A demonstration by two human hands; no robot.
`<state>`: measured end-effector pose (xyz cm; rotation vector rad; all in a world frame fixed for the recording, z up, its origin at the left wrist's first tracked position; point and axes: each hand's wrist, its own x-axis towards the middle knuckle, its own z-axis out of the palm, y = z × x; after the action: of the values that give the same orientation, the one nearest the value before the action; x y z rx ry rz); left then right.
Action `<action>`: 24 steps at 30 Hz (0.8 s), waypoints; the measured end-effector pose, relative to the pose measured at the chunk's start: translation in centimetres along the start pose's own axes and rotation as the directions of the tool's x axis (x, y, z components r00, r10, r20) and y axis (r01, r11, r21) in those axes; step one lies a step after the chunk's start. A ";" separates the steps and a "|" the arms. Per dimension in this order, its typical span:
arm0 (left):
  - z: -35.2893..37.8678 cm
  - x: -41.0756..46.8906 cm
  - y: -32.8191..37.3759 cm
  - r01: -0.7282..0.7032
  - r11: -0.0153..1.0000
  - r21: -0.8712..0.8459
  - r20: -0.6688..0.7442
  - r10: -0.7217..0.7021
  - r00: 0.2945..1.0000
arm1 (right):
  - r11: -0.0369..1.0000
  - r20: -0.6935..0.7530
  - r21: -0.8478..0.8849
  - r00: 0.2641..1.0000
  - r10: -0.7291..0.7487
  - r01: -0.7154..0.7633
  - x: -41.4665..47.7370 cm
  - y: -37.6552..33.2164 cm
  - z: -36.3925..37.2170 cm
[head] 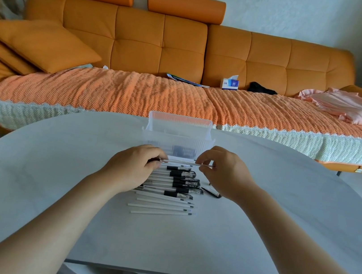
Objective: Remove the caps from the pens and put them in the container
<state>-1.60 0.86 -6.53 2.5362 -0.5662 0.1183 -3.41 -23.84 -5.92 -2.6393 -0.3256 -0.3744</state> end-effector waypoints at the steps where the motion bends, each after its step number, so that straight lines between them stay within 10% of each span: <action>1: 0.0 0.0 0.0 -0.006 1.000 -0.004 0.004 0.006 1.000 | 1.000 -0.008 0.004 1.000 -0.016 0.016 0.0 -0.1 -0.1; 24: 1.7 0.2 2.7 -0.076 0.997 0.007 0.030 0.076 0.997 | 0.980 0.121 0.198 0.993 0.009 -0.033 -0.6 -0.6 0.0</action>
<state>-2.62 -2.18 -6.59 2.5286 -0.6749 0.1107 -4.15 -23.46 -5.84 -2.4698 -0.3538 -0.1663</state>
